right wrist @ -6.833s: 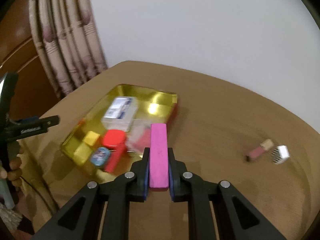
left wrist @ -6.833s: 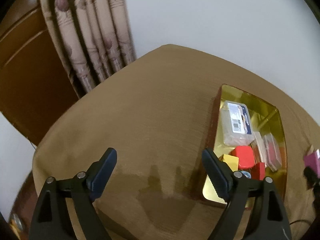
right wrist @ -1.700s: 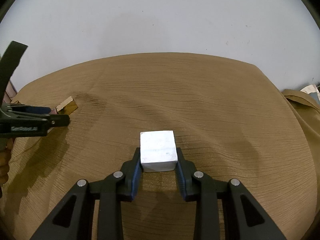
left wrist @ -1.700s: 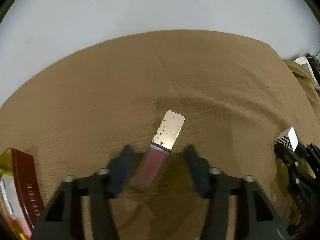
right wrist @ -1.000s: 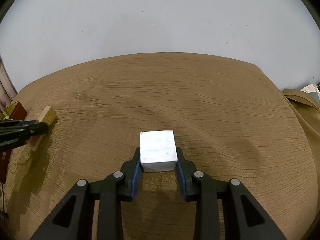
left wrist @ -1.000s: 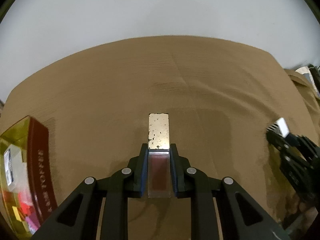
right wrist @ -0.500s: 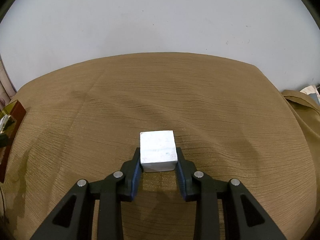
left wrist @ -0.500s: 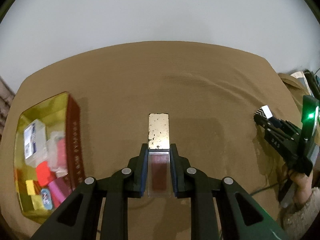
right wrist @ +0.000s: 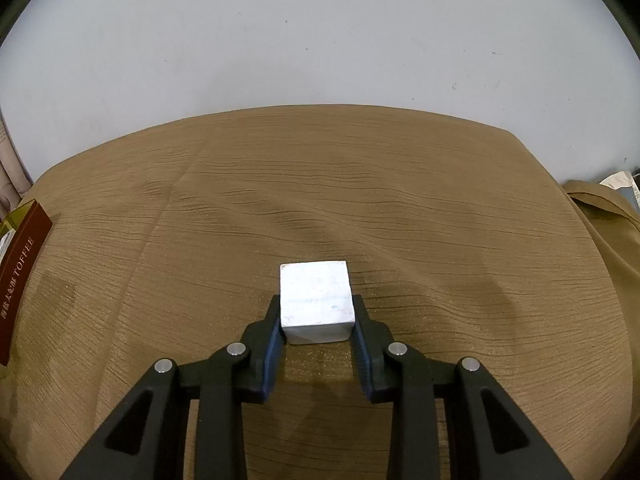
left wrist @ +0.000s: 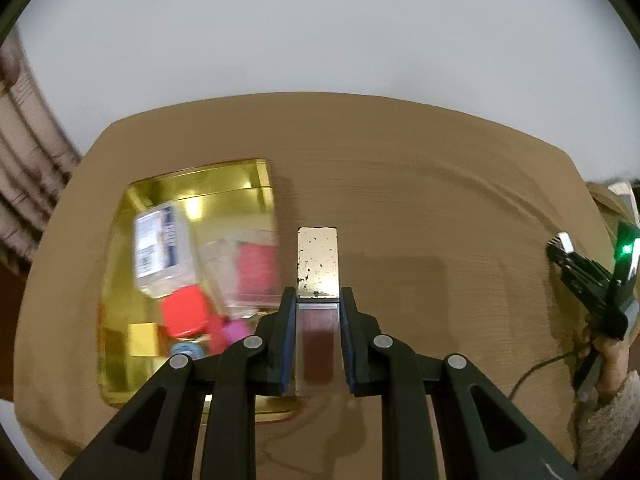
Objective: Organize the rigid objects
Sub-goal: 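Carry the lip gloss with the left gripper and lower it into the tin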
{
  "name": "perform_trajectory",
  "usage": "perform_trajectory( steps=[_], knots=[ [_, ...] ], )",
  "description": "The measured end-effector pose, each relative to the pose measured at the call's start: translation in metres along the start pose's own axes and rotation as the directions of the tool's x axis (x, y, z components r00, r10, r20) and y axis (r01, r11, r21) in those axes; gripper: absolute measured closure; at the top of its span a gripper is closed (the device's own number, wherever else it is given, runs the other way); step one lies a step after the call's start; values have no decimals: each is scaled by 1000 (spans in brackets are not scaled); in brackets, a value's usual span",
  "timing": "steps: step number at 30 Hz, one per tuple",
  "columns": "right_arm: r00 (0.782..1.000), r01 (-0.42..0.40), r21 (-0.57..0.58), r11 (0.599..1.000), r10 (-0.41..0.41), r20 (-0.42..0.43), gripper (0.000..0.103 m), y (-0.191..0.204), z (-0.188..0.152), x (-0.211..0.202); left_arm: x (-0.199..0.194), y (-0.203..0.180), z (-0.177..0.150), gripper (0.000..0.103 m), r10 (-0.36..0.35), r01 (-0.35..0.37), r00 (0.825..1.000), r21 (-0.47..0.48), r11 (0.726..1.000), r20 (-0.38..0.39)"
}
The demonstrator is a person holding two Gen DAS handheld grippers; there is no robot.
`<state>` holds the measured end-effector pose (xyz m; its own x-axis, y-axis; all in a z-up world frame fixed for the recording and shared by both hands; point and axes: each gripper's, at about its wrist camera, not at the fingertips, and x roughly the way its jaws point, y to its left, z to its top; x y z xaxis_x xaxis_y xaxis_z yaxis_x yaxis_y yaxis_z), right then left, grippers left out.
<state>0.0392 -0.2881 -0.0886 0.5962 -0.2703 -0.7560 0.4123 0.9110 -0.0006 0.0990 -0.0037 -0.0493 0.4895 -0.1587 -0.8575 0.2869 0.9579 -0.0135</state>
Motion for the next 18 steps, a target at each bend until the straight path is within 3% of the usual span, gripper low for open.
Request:
perform_trajectory(
  steps=[8,18],
  knots=[
    [1000,2,-1,1000,-2,0,72,1,0,0,-35,86,-7,86,89,-88,996,-58,994,19],
    [1000,10,-9,1000,-10,-1,72,2,0,0,-33,143,-14,86,140,-141,990,-122,982,-16]
  ],
)
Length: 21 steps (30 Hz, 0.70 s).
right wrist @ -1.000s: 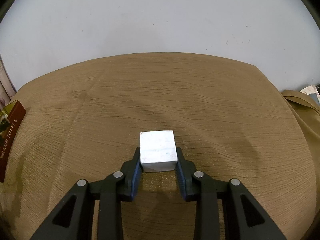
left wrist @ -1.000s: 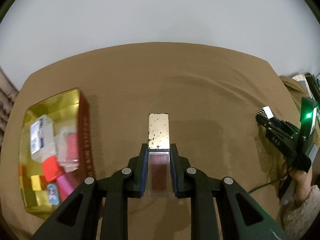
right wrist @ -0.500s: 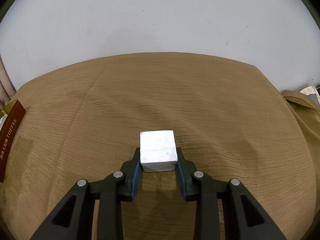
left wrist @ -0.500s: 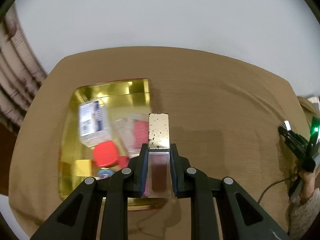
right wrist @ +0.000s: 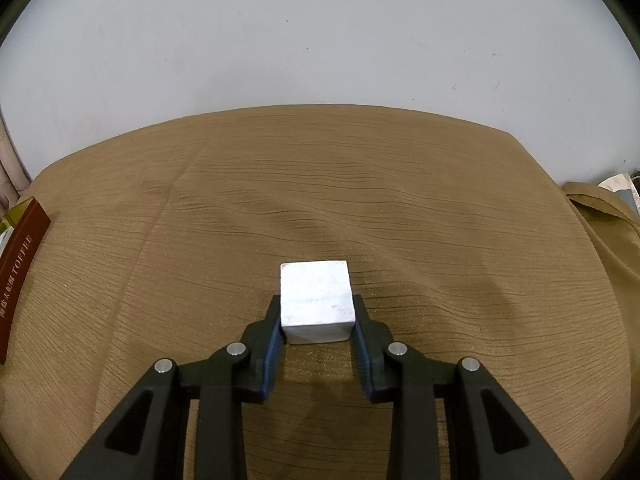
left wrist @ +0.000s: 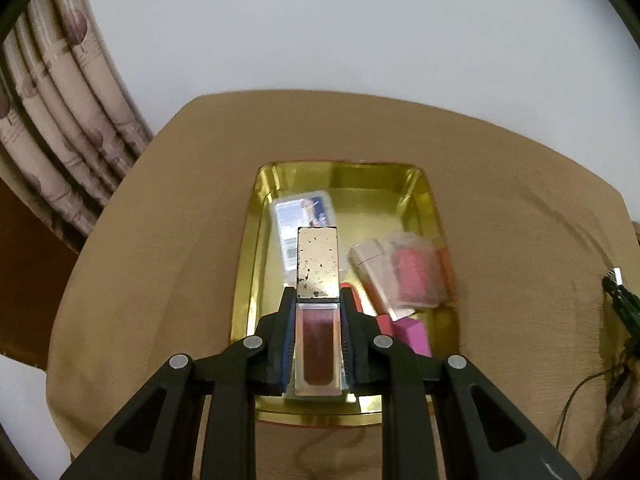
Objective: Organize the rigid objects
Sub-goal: 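Carry the lip gloss with the left gripper and lower it into the tin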
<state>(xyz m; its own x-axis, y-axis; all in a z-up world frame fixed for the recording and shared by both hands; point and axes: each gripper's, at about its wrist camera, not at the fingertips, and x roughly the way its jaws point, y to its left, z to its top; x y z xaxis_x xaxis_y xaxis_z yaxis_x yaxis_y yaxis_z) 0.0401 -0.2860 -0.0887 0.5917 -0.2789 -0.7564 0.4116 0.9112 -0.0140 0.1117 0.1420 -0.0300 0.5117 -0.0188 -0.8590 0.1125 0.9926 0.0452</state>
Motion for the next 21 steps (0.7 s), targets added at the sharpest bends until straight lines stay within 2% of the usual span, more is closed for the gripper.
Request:
perform_trajectory(
  steps=[8,21],
  knots=[
    [1000,0,-1,1000,0,0,72,0,1,0,34,15,-5,86,7,-8,999,-30,1000,-49],
    [1000,1,-2,1000,-1,-1,72,0,1,-1,58,39,-4,86,36,-43,996,-82,996,-80]
  ],
)
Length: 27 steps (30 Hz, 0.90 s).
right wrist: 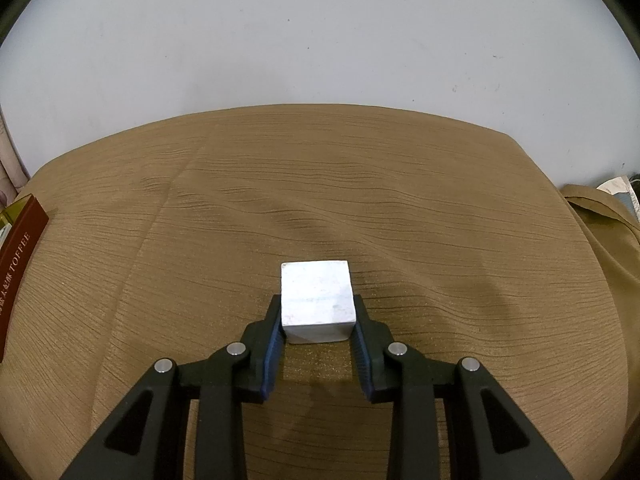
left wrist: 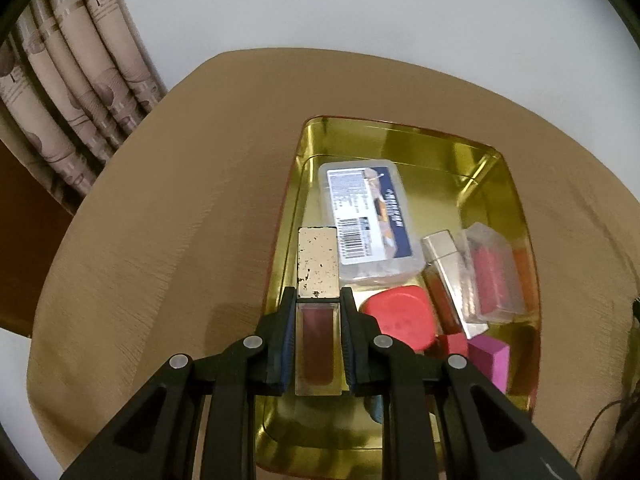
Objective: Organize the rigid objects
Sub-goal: 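Carry the lip gloss with the left gripper and lower it into the tin, then open the left gripper to release the lip gloss in the tin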
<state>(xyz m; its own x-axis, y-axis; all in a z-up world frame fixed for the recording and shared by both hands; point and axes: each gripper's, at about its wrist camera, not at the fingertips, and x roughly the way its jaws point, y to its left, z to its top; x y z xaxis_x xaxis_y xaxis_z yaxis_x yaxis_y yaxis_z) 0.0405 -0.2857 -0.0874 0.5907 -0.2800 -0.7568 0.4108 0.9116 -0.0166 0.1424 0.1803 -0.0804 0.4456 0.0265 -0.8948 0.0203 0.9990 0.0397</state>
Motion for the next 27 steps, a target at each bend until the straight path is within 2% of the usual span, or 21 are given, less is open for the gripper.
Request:
perform_trajectory(
  steps=[7,11,19,22,27],
  knots=[
    [1000,2,-2,1000,-2,-1,72,0,1,0,4,3,-1,85,22,-22,1000,18,1000,12],
    [1000,6,-7,1000,-6,-1,72,2,1,-1,3,0,-3,80,37,-38,999,28,999,26],
    [1000,8,-13,1000,-8,-2,72,3,2,0,-5,-2,-7,78,32,-33,999,18,999,34],
    [1000,7,-12,1000,-7,-1,72,3,1,0,-14,-2,-10,75,39,-40,997,29,999,62],
    [1000,1,-8,1000,-1,-1,72,1,1,-1,-38,-9,-20,56,90,-98,985,49,994,146]
  ],
)
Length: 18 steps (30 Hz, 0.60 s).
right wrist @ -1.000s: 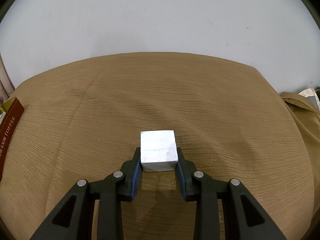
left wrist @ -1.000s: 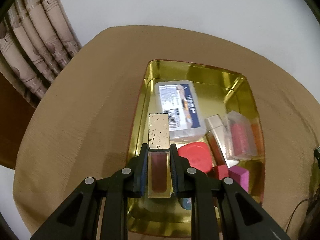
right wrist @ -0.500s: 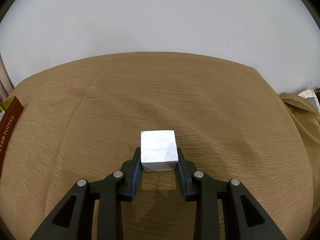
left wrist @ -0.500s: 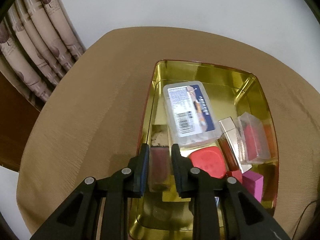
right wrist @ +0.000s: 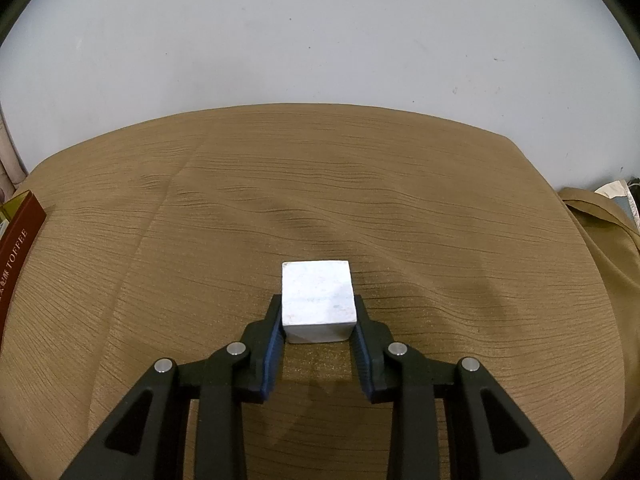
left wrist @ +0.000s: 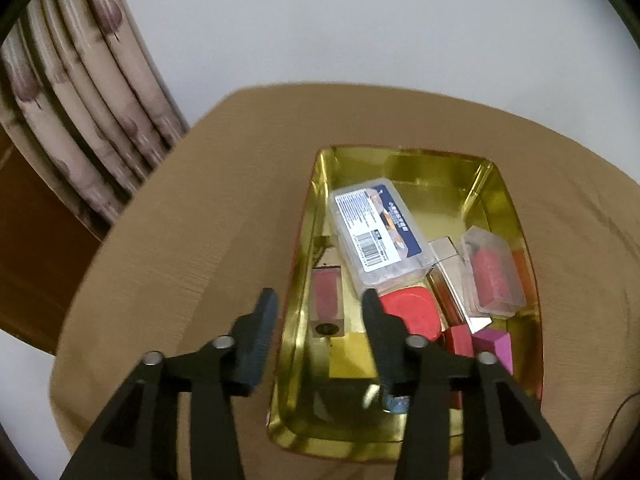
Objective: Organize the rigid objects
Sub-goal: 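Open the left gripper to release the lip gloss in the tin, then carry the white cube with the right gripper over the tin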
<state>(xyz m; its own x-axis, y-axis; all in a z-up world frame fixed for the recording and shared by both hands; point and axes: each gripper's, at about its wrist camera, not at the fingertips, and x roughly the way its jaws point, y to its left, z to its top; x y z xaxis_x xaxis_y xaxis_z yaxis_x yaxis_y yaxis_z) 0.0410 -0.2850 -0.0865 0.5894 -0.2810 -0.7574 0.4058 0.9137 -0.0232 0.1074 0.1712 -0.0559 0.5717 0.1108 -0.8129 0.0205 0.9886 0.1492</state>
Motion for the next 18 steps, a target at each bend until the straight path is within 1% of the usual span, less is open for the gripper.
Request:
perform_trajectory(
  steps=[1,2,6,7,9,10,13,15,18],
  knots=[
    [1000,-1,0,1000,1,0,72,-1,0,0,-7,0,-2,54,5,-6,1000,6,1000,19],
    [1000,1,-1,1000,-1,0,72,-2,0,0,-10,0,-3,51,8,-9,1000,5,1000,25],
    [1000,14,-9,1000,-14,-2,72,-1,1,0,-28,5,-11,41,19,-18,998,-22,1000,52],
    [1000,20,-12,1000,-20,-3,72,1,1,1,-32,9,-13,40,28,-27,998,-27,999,64],
    [999,35,-22,999,-35,-8,73,3,2,0,-40,14,-19,33,57,-55,995,-31,998,88],
    [999,37,-20,999,-37,-13,73,4,2,0,-42,15,-21,32,67,-64,994,-31,997,91],
    [1000,12,-6,1000,-13,-19,73,8,4,-4,-46,21,-30,29,84,-81,991,-33,996,100],
    [1000,5,-23,1000,-6,-13,73,17,5,-8,-47,28,-37,27,86,-83,992,-32,996,98],
    [999,-32,-46,998,32,-3,73,35,10,-17,-48,28,-44,23,104,-102,989,-32,994,100]
  ],
)
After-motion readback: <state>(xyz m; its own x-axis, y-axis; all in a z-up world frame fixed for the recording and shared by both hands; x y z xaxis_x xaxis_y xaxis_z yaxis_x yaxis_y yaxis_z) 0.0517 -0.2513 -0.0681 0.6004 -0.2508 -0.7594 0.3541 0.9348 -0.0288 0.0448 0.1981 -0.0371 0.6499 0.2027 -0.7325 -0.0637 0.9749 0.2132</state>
